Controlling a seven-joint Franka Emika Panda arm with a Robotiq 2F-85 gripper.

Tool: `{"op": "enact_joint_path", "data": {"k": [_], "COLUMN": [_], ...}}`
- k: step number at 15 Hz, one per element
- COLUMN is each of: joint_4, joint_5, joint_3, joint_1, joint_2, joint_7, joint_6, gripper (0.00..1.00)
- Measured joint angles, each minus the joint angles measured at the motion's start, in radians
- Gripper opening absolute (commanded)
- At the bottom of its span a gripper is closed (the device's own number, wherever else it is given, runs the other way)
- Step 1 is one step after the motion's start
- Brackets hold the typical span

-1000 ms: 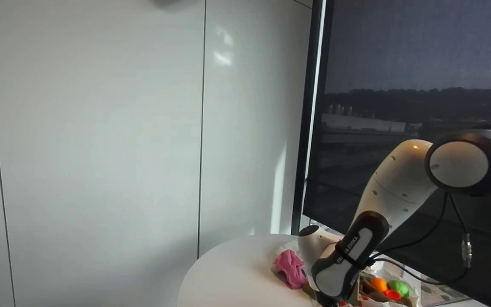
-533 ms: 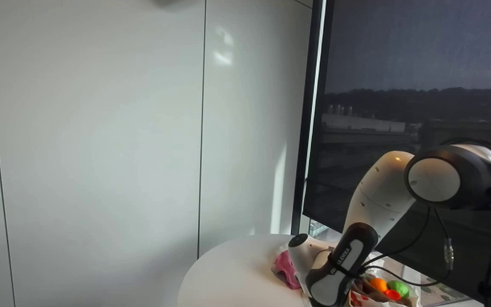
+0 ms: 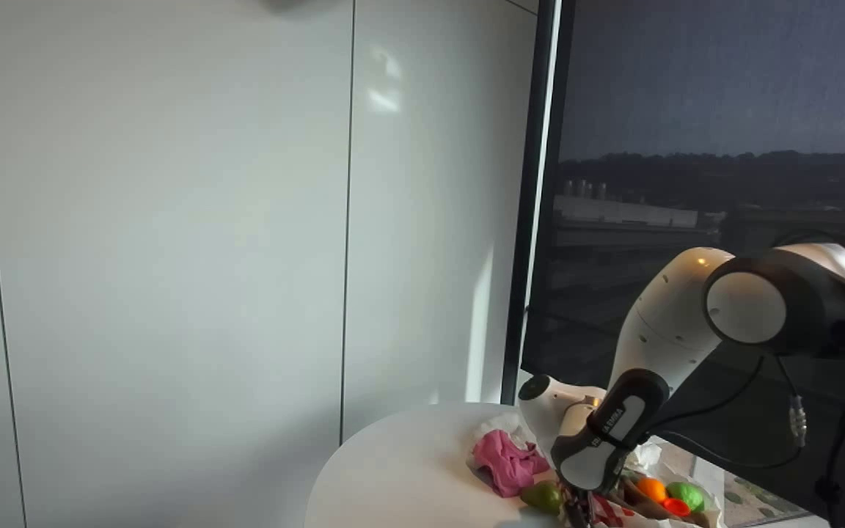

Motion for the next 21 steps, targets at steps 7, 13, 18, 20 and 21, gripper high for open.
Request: {"op": "enact_joint_path", "data": {"k": [7, 13, 18, 20, 21], "joint_4": [0.058, 0.105, 0.116, 0.124, 0.129], "joint_5": [0.141, 0.434, 0.568, 0.589, 0.592], "joint_3": [-0.042, -0.041, -0.041, -0.043, -0.043], "joint_1": [-0.236, -0.366, -0.411, -0.426, -0.433], "joint_2": [-0.142, -0.114, -0.052, -0.021, -0.006], "joint_7": [-0.015, -0.02, -0.018, -0.018, -0.018], "joint_6": [-0.002, -0.001, 0.059, 0.085, 0.095], "gripper": [1.0, 1.0, 1.0, 1.0, 1.0]}}
